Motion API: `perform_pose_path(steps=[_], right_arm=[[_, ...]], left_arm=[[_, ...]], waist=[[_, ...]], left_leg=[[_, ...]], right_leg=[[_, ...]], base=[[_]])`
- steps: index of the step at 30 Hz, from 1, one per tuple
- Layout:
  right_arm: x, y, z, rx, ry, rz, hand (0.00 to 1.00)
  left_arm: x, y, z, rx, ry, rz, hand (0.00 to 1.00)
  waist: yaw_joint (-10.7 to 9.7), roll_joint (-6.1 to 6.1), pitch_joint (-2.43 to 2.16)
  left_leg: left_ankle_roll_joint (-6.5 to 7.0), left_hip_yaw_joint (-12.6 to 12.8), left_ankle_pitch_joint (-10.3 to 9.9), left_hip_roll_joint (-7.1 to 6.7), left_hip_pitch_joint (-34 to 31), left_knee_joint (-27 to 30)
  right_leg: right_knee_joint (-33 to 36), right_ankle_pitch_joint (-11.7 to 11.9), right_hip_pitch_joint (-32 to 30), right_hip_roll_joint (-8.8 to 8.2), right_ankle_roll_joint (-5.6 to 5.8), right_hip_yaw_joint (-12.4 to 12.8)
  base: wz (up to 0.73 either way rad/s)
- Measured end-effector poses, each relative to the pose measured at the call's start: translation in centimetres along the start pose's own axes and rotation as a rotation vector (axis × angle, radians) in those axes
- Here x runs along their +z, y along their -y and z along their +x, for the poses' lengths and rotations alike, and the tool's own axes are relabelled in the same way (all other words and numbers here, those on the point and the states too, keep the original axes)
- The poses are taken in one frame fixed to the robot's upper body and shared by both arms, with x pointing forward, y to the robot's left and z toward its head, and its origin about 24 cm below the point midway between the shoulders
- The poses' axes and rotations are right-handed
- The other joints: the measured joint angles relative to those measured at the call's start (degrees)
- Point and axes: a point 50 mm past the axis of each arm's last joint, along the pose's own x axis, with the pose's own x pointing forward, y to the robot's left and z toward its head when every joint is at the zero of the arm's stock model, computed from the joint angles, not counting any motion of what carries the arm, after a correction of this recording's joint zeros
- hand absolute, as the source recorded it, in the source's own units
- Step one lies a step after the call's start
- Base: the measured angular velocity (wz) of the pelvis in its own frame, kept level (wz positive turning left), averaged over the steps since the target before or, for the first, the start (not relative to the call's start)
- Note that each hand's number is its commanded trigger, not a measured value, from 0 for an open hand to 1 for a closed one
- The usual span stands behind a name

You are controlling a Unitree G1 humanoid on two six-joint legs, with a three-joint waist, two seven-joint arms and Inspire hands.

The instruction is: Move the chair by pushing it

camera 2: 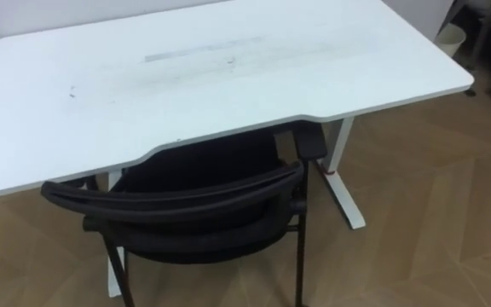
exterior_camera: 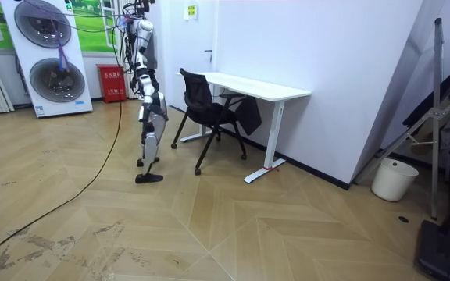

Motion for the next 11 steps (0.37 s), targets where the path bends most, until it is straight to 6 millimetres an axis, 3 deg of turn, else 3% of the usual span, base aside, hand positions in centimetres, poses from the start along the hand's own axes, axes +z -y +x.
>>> perform_pose_path(steps=[3, 5, 7, 11], right_arm=[[-2.2, 0.6, 0.1, 0.039, -0.086, -0.165, 0.0], [-3.1, -0.2, 0.0, 0.101, -0.108, -0.314, 0.0], [-4.2, -2.0, -0.4, 0.189, -0.107, -0.55, 0.0], [-5.8, -5.4, -1.5, 0.338, -0.092, -0.813, 0.0]], left_arm=[[-3.1, 0.1, -0.4, -0.076, -0.142, 0.065, 0.0], [-4.2, 0.8, -0.8, -0.137, -0.193, 0.119, 0.0], [-4.3, 2.7, -1.4, -0.246, -0.196, 0.245, 0.0], [-3.0, 6.3, -2.4, -0.419, -0.104, 0.452, 0.0]], waist=[[-1.0, 0.04, -0.01], [-1.2, 0.02, 0.01], [-1.3, -0.01, 0.04], [-1.2, 0.07, 0.1]], left_leg=[[0.06, -0.1, 0.0, -0.12, 0.4, 0.0], [0.07, 0.1, 0.0, -0.06, 0.4, 0.1], [0.09, 0.1, 0.0, -0.03, 0.3, 0.2], [0.1, 0.0, 0.0, -0.05, 0.1, 0.3]], right_leg=[[-0.4, 0.0, 0.5, -0.04, 0.04, 0.2], [-0.2, 0.0, 0.3, -0.01, 0.05, 0.3], [-0.3, 0.1, 0.2, 0.04, 0.02, 0.2], [-0.5, 0.1, 0.2, 0.14, 0.01, 0.1]], base=[[0.02], [-0.05], [0.0], [0.01]])
